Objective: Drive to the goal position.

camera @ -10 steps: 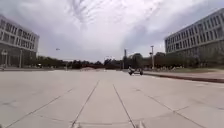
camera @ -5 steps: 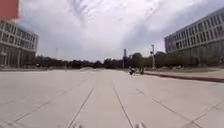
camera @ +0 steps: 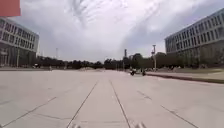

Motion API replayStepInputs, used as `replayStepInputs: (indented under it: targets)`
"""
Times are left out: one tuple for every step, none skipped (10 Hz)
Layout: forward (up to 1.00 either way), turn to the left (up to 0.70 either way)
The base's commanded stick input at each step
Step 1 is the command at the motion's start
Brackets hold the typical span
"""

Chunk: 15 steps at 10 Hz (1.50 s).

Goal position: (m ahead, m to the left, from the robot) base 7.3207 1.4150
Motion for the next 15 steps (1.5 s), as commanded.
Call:
replayStepInputs:
  targets:
    - [0.70, 0.00]
    - [0.70, 0.00]
    - [0.70, 0.00]
    - [0.70, 0.00]
    - [0.70, 0.00]
    - [0.70, 0.00]
    - [0.70, 0.00]
    - [0.70, 0.00]
    - [0.70, 0.00]
    - [0.70, 0.00]
    - [0.70, 0.00]
    - [0.70, 0.00]
    - [0.70, 0.00]
    - [0.70, 0.00]
    - [0.70, 0.02]
